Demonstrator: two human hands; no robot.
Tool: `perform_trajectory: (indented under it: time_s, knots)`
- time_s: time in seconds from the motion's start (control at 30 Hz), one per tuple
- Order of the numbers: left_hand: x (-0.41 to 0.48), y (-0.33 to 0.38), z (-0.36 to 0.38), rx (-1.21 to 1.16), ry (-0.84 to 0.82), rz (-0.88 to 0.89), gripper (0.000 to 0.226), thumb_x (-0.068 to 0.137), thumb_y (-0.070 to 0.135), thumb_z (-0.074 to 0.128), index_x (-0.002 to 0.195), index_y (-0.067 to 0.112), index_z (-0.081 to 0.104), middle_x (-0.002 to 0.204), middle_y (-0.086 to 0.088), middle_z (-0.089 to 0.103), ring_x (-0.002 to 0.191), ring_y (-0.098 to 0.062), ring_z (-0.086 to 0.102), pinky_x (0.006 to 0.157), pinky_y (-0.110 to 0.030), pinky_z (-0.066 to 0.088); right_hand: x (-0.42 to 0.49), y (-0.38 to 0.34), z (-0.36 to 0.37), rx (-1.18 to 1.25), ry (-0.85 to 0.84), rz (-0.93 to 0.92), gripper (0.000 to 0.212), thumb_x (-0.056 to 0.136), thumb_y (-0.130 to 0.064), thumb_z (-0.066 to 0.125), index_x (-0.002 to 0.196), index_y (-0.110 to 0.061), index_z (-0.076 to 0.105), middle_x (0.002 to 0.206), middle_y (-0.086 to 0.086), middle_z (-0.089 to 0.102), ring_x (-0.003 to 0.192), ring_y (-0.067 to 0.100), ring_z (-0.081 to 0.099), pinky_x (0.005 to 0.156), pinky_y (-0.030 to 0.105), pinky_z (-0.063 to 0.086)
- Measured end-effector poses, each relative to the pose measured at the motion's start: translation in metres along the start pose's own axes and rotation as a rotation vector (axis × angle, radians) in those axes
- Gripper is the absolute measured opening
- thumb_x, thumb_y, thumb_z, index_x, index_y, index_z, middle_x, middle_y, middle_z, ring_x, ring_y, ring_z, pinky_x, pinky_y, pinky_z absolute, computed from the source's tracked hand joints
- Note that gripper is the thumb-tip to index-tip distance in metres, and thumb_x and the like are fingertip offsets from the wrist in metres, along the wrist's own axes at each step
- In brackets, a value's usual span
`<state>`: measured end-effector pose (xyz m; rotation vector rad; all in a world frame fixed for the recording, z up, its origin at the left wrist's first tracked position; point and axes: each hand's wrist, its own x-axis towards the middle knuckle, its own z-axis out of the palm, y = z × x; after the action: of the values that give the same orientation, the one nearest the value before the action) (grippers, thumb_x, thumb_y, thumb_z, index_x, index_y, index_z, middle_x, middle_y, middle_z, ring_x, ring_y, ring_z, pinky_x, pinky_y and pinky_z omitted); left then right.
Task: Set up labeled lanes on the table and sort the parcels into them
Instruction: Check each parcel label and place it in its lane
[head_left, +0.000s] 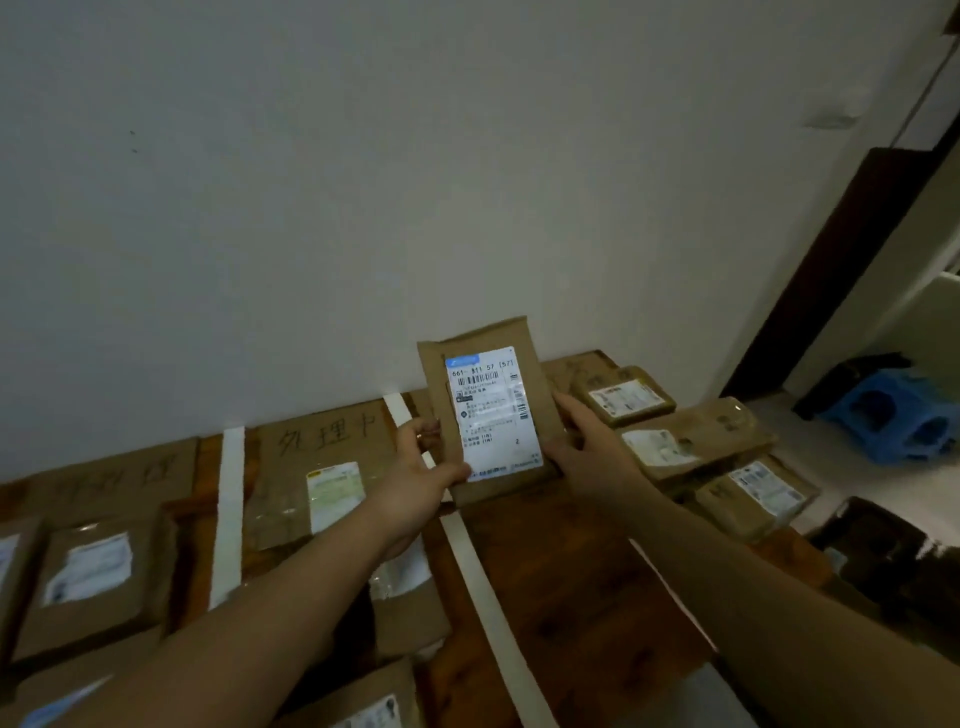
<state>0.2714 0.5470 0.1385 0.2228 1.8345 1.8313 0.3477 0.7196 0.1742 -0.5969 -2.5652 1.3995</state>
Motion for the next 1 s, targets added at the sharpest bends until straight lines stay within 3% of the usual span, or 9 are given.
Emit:
perform_trajectory:
  time_s: [0.1, 0.2, 0.23, 0.37, 0.5, 0.6, 0.7, 0.87, 1.0]
  knots:
    - [0.021, 0.004, 0.015, 0.028, 0.115, 0.079, 0.053, 0.087, 0.001, 0.059, 0.119, 0.032, 0.029, 0.137, 0.004, 0.039, 0.101, -0.016, 0.059, 0.078, -0.037, 0.058, 0.036, 0.008, -0.013, -0.011, -0.036, -0.131, 0.049, 0.098, -0.022, 0.048, 0.144, -0.029, 0.034, 0.135, -0.007, 0.049, 0.124, 0.015, 0.047, 0.101, 0.041, 0.046]
    - [0.042, 0.012, 0.036, 0.015, 0.223, 0.139, 0.053, 0.086, -0.001, 0.059, 0.113, 0.036, 0.033, 0.135, 0.001, 0.045, 0.099, -0.019, 0.063, 0.083, -0.05, 0.055, 0.066, 0.017, -0.029, 0.069, -0.072, -0.276, 0.045, 0.098, -0.018, 0.049, 0.137, -0.035, 0.036, 0.116, -0.027, 0.049, 0.105, -0.004, 0.054, 0.086, 0.019, 0.05]
    - [0.047, 0.015, 0.042, 0.014, 0.25, 0.155, 0.052, 0.086, -0.001, 0.059, 0.11, 0.039, 0.035, 0.129, 0.001, 0.05, 0.098, -0.02, 0.065, 0.082, -0.052, 0.055, 0.075, 0.023, -0.035, 0.12, -0.073, -0.302, 0.044, 0.097, -0.017, 0.05, 0.133, -0.039, 0.036, 0.114, -0.028, 0.051, 0.104, -0.005, 0.057, 0.083, 0.02, 0.053]
    - [0.065, 0.022, 0.064, 0.047, 0.313, 0.197, 0.058, 0.085, 0.004, 0.061, 0.102, 0.053, 0.037, 0.127, 0.005, 0.052, 0.112, -0.024, 0.059, 0.074, -0.046, 0.059, 0.103, 0.046, -0.05, 0.243, -0.108, -0.338, 0.047, 0.096, -0.016, 0.051, 0.134, -0.04, 0.036, 0.126, -0.018, 0.057, 0.111, -0.001, 0.058, 0.085, 0.024, 0.055]
    - [0.083, 0.002, 0.074, 0.062, 0.344, 0.115, 0.048, 0.09, 0.006, 0.058, 0.118, 0.039, 0.038, 0.126, 0.01, 0.05, 0.11, -0.014, 0.056, 0.071, -0.024, 0.058, 0.131, 0.082, -0.036, 0.171, -0.166, -0.234, 0.05, 0.095, -0.025, 0.052, 0.14, -0.039, 0.035, 0.134, -0.012, 0.046, 0.117, 0.008, 0.054, 0.093, 0.034, 0.053]
    - [0.101, -0.034, 0.078, 0.191, 0.29, -0.082, 0.057, 0.089, 0.013, 0.06, 0.136, 0.033, 0.034, 0.136, 0.001, 0.048, 0.112, -0.014, 0.055, 0.088, -0.032, 0.054, 0.148, 0.117, -0.007, 0.017, -0.283, -0.061, 0.05, 0.096, -0.028, 0.05, 0.142, -0.036, 0.034, 0.135, -0.007, 0.045, 0.119, 0.011, 0.052, 0.087, 0.029, 0.053]
    - [0.114, -0.069, 0.081, 0.305, 0.262, -0.228, 0.055, 0.09, 0.018, 0.059, 0.138, 0.034, 0.037, 0.134, 0.001, 0.048, 0.116, -0.015, 0.052, 0.091, -0.027, 0.048, 0.15, 0.144, 0.014, -0.064, -0.371, 0.103, 0.049, 0.098, -0.023, 0.046, 0.145, -0.029, 0.032, 0.139, -0.001, 0.042, 0.12, 0.015, 0.049, 0.073, 0.014, 0.043]
    - [0.117, -0.095, 0.082, 0.355, 0.209, -0.244, 0.06, 0.092, 0.011, 0.057, 0.141, 0.032, 0.029, 0.123, 0.016, 0.05, 0.122, -0.009, 0.047, 0.101, -0.025, 0.041, 0.153, 0.176, 0.036, -0.111, -0.439, 0.161, 0.051, 0.1, -0.025, 0.044, 0.148, -0.027, 0.027, 0.142, 0.001, 0.037, 0.128, 0.019, 0.044, 0.092, 0.025, 0.042]
    - [0.117, -0.109, 0.079, 0.493, 0.24, -0.2, 0.067, 0.089, 0.014, 0.061, 0.144, 0.031, 0.027, 0.142, 0.008, 0.04, 0.131, -0.012, 0.04, 0.108, -0.035, 0.039, 0.156, 0.187, 0.048, -0.122, -0.467, 0.17, 0.059, 0.099, -0.027, 0.045, 0.152, -0.027, 0.018, 0.146, 0.001, 0.032, 0.129, 0.02, 0.042, 0.098, 0.03, 0.044]
